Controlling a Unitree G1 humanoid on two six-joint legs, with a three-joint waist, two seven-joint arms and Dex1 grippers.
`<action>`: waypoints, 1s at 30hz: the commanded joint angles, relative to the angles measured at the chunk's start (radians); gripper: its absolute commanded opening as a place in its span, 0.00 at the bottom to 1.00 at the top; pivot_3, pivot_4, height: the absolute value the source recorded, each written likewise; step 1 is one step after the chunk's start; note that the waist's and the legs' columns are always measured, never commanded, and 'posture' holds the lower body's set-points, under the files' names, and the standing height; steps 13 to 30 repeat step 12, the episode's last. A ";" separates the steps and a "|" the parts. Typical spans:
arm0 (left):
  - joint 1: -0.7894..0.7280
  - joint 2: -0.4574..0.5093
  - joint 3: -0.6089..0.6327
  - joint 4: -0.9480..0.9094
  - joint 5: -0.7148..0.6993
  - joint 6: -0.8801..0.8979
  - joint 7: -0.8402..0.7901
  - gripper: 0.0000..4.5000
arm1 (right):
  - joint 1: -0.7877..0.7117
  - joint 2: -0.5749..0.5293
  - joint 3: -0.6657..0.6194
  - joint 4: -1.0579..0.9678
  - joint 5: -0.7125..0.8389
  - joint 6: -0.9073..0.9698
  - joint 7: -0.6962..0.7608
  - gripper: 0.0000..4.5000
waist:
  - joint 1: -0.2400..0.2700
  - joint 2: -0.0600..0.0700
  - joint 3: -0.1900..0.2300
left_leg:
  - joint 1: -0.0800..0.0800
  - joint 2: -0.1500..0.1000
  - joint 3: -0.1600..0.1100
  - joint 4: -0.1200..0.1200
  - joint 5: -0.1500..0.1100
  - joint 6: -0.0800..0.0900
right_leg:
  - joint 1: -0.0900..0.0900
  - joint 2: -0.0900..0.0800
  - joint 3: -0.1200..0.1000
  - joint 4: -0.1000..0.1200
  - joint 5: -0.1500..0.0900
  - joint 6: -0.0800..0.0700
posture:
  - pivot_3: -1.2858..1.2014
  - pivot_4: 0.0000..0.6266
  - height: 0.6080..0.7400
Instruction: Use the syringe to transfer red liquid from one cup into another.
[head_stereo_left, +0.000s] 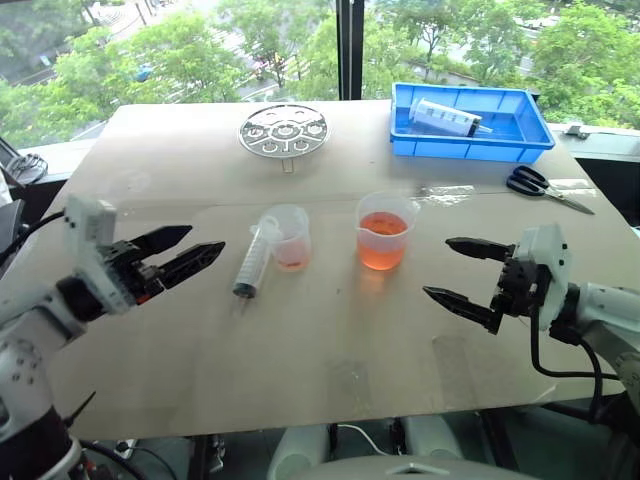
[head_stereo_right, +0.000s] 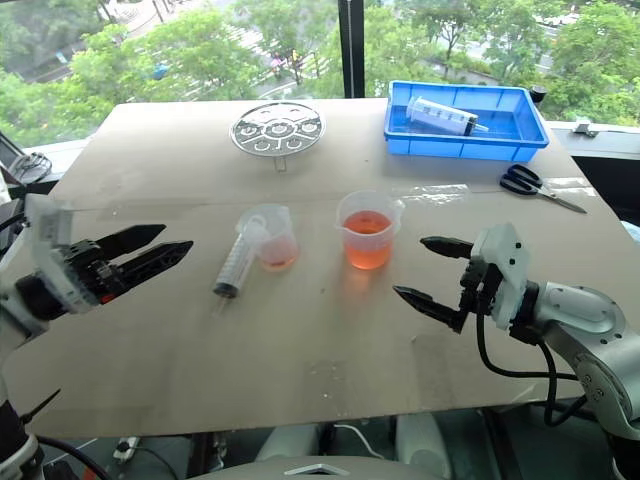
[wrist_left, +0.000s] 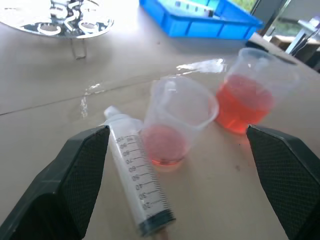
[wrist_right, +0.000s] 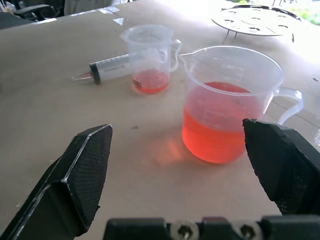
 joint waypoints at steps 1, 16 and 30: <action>0.196 -0.069 0.014 -0.153 -0.024 -0.090 -0.005 0.99 | 0.071 -0.028 -0.106 0.036 -0.035 -0.062 0.035 1.00 | 0.004 0.006 0.001 | 0.002 -0.001 0.001 -0.001 -0.001 0.001 | 0.003 -0.001 0.001 -0.002 0.000 0.000 | 0.52 0.24 1.00; 0.461 -0.115 -0.068 -0.100 0.012 -0.368 0.004 0.99 | 0.259 -0.058 -0.278 0.062 -0.033 -0.104 0.128 1.00 | 0.023 0.007 0.019 | 0.022 0.001 0.004 0.000 -0.004 0.006 | 0.028 0.000 0.001 -0.009 -0.006 0.002 | 0.52 0.24 1.00; 0.461 -0.115 -0.068 -0.100 0.012 -0.368 0.004 0.99 | 0.259 -0.058 -0.278 0.062 -0.033 -0.104 0.128 1.00 | 0.023 0.007 0.019 | 0.022 0.001 0.004 0.000 -0.004 0.006 | 0.028 0.000 0.001 -0.009 -0.006 0.002 | 0.52 0.24 1.00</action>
